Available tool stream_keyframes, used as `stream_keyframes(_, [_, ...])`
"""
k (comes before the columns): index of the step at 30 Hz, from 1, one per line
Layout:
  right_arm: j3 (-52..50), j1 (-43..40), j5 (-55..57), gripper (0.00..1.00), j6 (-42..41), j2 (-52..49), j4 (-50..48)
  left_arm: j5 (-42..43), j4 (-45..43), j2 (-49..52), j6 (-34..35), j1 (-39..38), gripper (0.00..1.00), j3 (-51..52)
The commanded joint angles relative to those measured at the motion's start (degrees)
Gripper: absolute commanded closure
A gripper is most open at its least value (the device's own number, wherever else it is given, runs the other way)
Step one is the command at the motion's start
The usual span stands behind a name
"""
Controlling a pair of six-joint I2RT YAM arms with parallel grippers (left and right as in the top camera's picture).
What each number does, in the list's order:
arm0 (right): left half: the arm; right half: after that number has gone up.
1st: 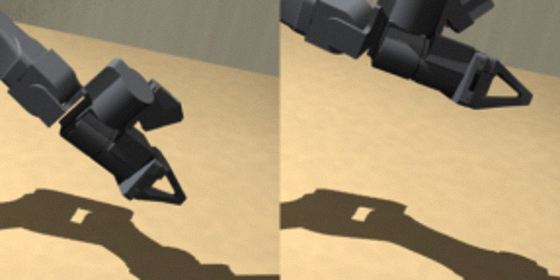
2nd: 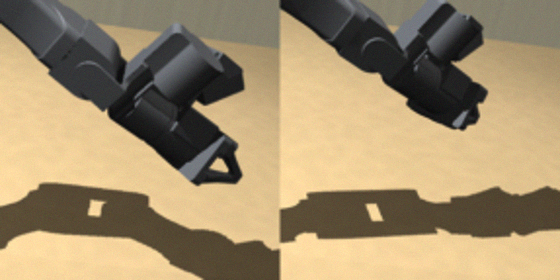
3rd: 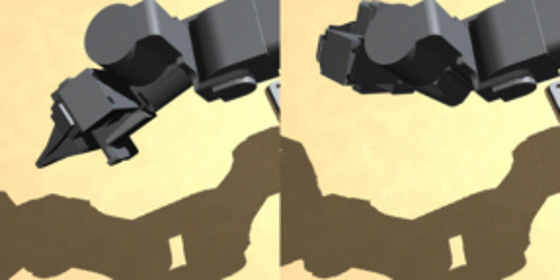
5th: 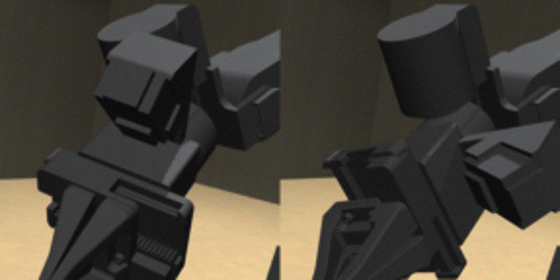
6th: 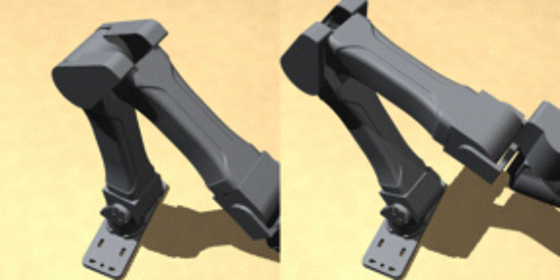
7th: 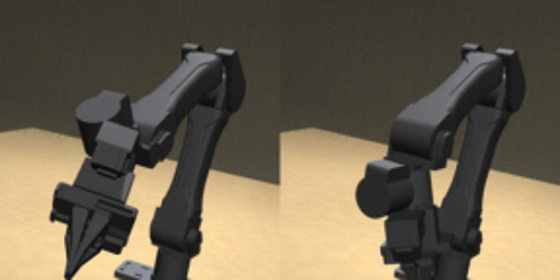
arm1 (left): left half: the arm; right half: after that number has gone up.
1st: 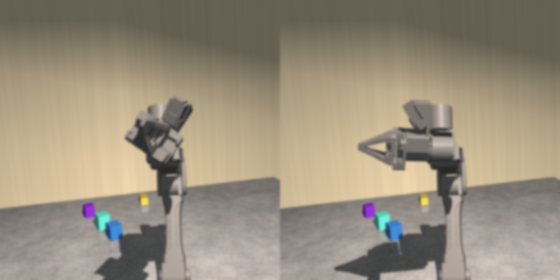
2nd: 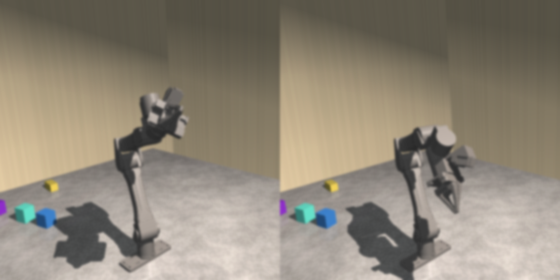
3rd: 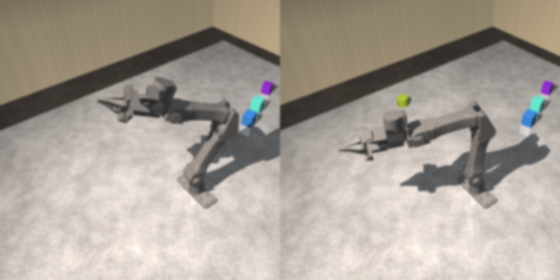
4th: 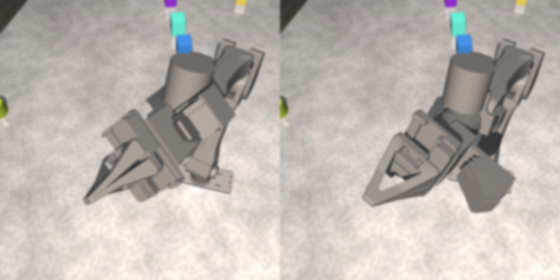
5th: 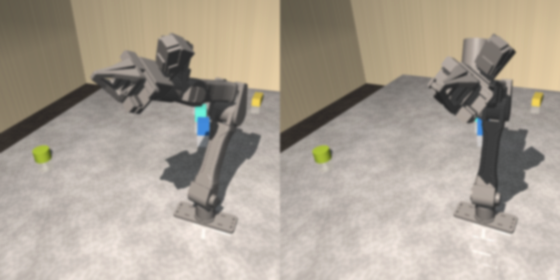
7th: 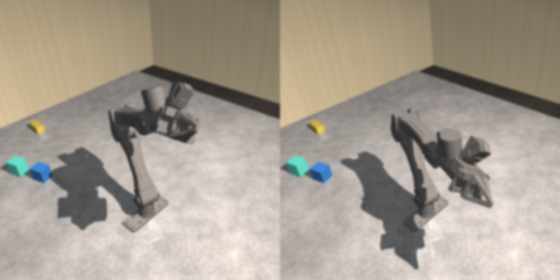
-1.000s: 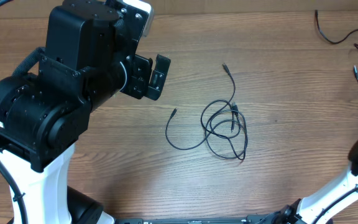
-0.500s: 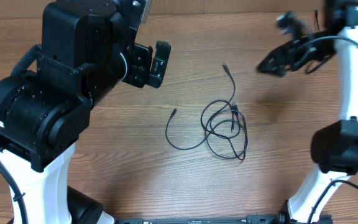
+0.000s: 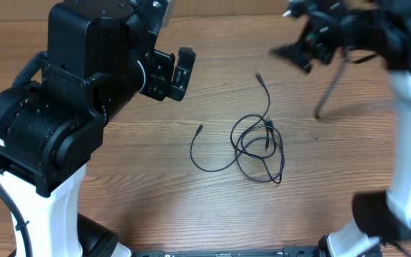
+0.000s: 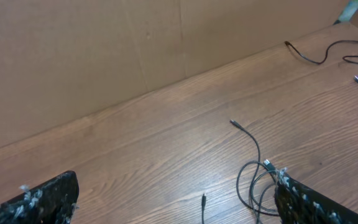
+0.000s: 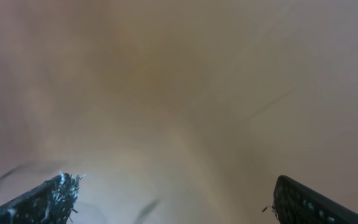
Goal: Untangle cables
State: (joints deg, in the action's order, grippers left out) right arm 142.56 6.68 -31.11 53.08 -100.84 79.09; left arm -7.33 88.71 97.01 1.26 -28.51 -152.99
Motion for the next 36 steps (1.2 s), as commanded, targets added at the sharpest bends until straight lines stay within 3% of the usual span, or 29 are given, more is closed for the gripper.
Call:
stream_keyframes(1, [2.91, -0.61, 5.44, 0.00, -7.85, 5.92, -4.94, -0.72, 0.02, 1.11, -0.87, -0.02, 0.00, -0.11])
stream_keyframes(4, [0.94, -1.81, 6.05, 0.00, -8.11, 8.96, -1.81, -0.52, 0.66, 1.64, -0.85, -0.02, 0.00, -0.11])
stream_keyframes(8, [-13.00, -3.26, 4.70, 0.00, -8.26, 17.66, -7.32, -0.50, 1.49, 2.40, -0.87, -0.02, 0.00, -0.11])
stream_keyframes(15, [-52.09, -3.54, 5.03, 0.00, -17.73, 35.43, -39.60, -0.48, 2.60, 2.86, -0.85, -0.02, 0.00, -0.11])
stream_keyframes(21, [-67.28, -4.17, 7.37, 0.00, -26.05, 42.21, -56.54, -0.09, 4.90, 2.86, -0.83, -0.02, 0.00, -0.11])
stream_keyframes(25, [-67.93, -4.07, 7.32, 0.00, -27.91, 41.13, -57.61, -0.09, 5.99, 2.86, -0.81, -0.02, 0.00, -0.11])
stream_keyframes(33, [-67.95, -4.09, 6.40, 0.00, -51.34, 34.84, -46.42, 1.38, 5.33, 2.86, -0.44, -0.02, 0.00, -0.11])
stream_keyframes(36, [-68.00, -4.07, 4.02, 0.00, -52.63, 31.08, -40.94, 1.38, 5.31, 2.86, -0.44, -0.02, 0.00, -0.11])
